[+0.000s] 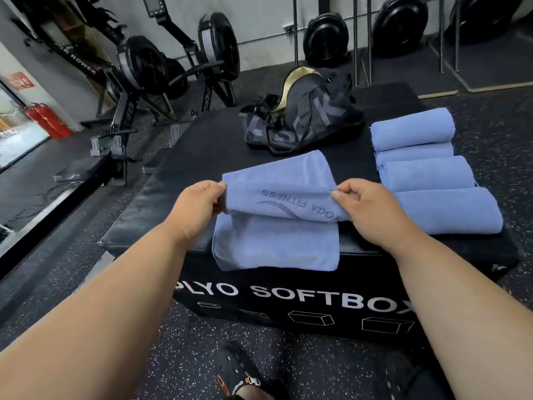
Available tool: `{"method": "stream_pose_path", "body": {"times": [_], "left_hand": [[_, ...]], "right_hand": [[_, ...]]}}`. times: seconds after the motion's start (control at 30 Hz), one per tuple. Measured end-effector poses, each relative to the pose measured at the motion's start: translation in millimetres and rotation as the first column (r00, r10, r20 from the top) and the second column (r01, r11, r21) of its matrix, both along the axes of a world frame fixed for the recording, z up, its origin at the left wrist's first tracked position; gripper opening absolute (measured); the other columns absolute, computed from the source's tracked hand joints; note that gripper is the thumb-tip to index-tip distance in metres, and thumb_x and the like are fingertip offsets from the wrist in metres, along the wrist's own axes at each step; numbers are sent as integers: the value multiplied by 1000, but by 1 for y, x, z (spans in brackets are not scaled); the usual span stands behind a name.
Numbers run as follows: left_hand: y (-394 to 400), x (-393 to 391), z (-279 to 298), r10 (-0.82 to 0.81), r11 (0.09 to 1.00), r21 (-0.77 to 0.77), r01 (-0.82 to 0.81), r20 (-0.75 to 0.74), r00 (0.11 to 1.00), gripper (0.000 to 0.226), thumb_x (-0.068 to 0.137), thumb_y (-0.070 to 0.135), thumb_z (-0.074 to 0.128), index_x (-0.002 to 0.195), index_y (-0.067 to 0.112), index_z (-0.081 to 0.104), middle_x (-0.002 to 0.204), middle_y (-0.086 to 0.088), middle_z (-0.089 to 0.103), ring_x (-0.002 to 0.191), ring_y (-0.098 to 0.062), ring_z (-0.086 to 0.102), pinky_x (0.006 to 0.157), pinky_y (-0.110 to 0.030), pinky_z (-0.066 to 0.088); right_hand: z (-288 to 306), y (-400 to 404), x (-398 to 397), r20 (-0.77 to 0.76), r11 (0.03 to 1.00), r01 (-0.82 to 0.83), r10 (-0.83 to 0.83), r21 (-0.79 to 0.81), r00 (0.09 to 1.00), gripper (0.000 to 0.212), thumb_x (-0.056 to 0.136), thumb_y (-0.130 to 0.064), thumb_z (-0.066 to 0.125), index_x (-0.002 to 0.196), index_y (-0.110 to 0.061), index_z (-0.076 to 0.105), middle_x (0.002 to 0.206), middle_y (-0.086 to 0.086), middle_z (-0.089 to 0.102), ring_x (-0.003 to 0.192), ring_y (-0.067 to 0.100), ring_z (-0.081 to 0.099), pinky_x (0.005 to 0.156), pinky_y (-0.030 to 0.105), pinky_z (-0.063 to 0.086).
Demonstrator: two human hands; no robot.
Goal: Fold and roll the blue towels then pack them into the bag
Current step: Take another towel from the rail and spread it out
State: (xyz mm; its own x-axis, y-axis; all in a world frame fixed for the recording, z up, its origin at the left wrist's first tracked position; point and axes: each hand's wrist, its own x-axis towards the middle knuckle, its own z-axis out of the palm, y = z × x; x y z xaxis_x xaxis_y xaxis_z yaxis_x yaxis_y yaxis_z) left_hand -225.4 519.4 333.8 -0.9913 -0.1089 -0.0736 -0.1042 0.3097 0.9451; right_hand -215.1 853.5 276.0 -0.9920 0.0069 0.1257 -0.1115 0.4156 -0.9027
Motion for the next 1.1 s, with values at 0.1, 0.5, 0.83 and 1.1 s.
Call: {"method": "stream_pose_path", "body": {"times": [0.1,0.5,0.83,1.1], "left_hand": [[-2,1,-6,-8,998,-55,8,6,1000,34,106,20,57,72,14,55,69,2,55,70,-15,52,76,-31,48],[-35,22,-20,172,950,-248,-190,-93,981,35,109,37,52,89,10,60,75,4,55,62,-10,48,52,-21,46],[-38,17,-27,42,911,-406,65,249,967,58,92,64,68,82,8,69,66,4,63,58,-13,53,63,-27,45],[-49,-9,-22,99,991,78,-107,97,990,33,95,46,74,105,14,71,98,-11,75,82,-19,66,72,-34,55]], "right_hand": [[-1,-3,-3,20,999,-12,13,-29,1000,17,102,-35,67,87,-27,69,58,-21,57,58,1,49,62,21,40],[13,-23,1,24,990,-125,127,-70,992,13,98,-29,73,88,-22,70,51,-6,43,47,9,35,49,24,34],[10,-30,-5,71,991,-132,134,-34,989,12,95,-31,77,105,-30,69,51,-12,46,48,4,41,51,16,36],[19,-43,-19,91,829,-41,111,-558,990,32,101,-6,62,127,-25,68,99,-6,78,92,7,73,83,22,54]]}}
